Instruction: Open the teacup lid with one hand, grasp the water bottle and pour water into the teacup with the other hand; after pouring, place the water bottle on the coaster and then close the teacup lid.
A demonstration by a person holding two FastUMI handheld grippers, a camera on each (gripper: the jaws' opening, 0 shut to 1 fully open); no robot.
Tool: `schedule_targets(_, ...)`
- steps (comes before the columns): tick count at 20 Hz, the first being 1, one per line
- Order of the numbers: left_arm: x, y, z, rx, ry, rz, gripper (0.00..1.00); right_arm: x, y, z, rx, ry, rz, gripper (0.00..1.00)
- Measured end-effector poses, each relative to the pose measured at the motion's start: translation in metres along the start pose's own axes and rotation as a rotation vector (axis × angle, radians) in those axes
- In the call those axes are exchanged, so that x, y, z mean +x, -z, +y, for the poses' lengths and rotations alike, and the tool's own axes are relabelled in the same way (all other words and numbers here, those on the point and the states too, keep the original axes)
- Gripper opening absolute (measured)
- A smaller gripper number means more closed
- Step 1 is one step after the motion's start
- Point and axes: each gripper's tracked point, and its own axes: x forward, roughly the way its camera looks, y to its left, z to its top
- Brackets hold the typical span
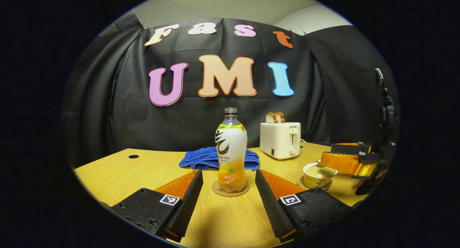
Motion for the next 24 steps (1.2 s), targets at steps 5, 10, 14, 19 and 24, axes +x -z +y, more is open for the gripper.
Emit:
schedule_targets(5,-0.014,0.0,0.013,0.002,-0.073,-0.001,0.86,-0.02,-0.001,-0.016,0.0,0.076,-0.006,0.94)
schedule_targets(10,-0.025,0.0,0.027,0.005,-0.152,0.003,0.86,-0.039,-0.002,-0.022,-0.001,0.107,-0.009,0.94)
schedule_targets(14,-0.031,0.0,0.026,0.005,-0.16,0.001,0.86,-0.043,-0.001,-0.024,-0.001,0.105,-0.008,0.94)
schedule_targets(19,-0.04,0.0,0.03,0.006,-0.196,0.001,0.86,-0.043,-0.001,-0.025,-0.001,0.111,-0.008,0.94)
schedule_targets(24,-0.04,0.001,0.03,0.005,-0.196,0.002,0.86,-0.045,-0.002,-0.029,-0.002,0.132,-0.009,0.94)
